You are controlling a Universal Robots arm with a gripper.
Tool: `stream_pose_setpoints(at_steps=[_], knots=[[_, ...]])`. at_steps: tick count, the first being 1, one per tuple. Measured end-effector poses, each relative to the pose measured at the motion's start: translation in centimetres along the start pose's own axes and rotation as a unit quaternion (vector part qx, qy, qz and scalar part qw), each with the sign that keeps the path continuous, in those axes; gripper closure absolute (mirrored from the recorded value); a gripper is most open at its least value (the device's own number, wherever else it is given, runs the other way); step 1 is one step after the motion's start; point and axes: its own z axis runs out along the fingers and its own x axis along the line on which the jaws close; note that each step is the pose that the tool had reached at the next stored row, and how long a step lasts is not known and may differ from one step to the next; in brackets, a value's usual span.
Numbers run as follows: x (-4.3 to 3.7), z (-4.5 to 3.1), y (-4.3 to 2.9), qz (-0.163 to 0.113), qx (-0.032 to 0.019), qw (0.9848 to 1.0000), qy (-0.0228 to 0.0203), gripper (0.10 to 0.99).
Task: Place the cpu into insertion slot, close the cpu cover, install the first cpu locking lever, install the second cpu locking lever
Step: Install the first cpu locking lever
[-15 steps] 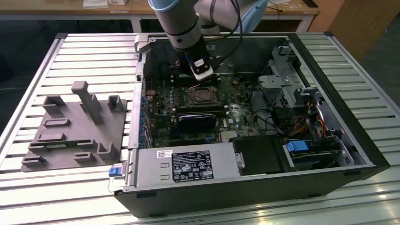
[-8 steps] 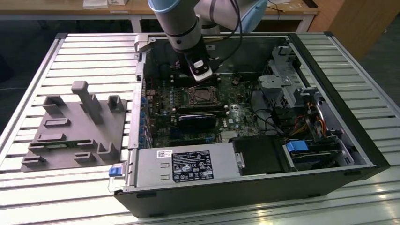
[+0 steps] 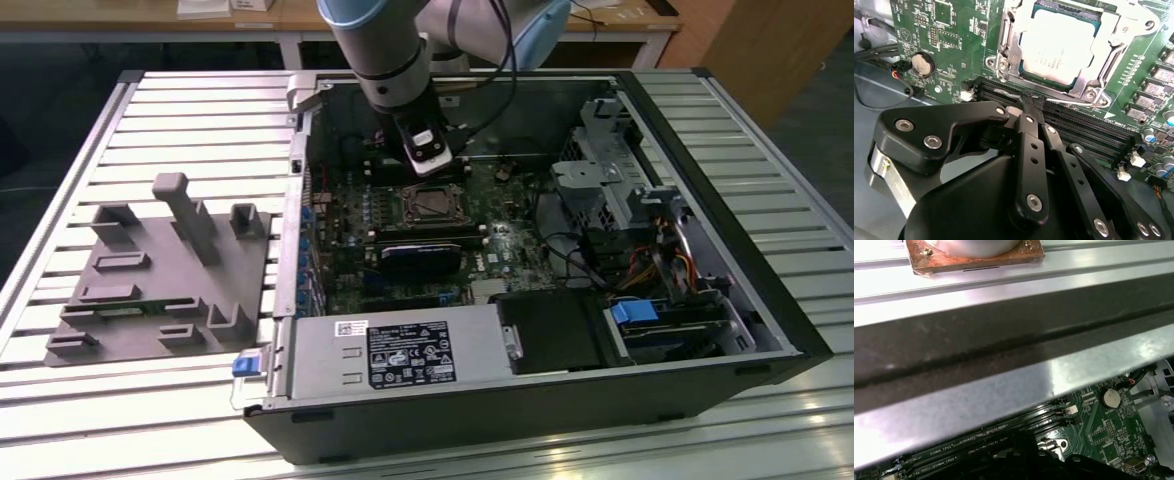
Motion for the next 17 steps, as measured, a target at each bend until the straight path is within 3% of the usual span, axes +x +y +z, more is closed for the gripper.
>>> stream_pose_setpoints(at_steps=[4,7,17], knots=[[-0.07,0.02,0.02,0.001,0.0005,1.0000,0.0007,0.984],[-0.31,0.11,0.09,0.002,0.0020,1.0000,0.0048,0.984],[-0.62,0.28,0.17,0.006,0.0040,1.0000,0.0053,0.984]])
